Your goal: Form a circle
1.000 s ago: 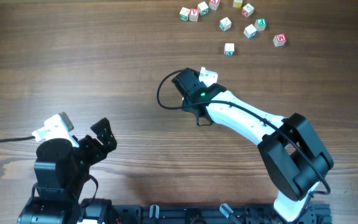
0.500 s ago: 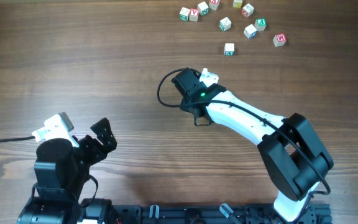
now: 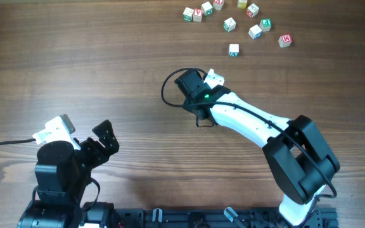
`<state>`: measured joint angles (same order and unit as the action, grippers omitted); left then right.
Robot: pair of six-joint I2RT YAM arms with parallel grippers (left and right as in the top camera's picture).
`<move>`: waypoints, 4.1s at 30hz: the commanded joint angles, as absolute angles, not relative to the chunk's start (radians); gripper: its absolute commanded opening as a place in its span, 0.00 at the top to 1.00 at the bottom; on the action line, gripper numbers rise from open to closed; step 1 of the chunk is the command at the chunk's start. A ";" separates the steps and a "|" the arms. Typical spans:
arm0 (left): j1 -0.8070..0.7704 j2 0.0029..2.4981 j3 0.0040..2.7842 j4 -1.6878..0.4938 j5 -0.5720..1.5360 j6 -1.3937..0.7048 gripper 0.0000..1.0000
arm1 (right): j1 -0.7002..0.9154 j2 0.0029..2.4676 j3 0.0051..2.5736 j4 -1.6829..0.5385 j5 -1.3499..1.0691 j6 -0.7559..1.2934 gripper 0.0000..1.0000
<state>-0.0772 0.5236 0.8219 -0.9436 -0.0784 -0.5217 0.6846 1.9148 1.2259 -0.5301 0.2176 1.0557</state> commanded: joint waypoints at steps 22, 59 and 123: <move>-0.076 0.520 0.814 -0.945 -0.088 -0.532 0.00 | 0.679 1.973 1.235 -0.484 0.277 1.099 0.95; -0.076 0.520 0.814 -0.945 -0.088 -0.532 0.00 | 0.679 1.973 1.235 -0.456 0.300 1.072 0.95; -0.076 0.520 0.814 -0.945 -0.088 -0.532 0.00 | 0.340 1.927 1.193 -0.348 -0.048 0.748 0.96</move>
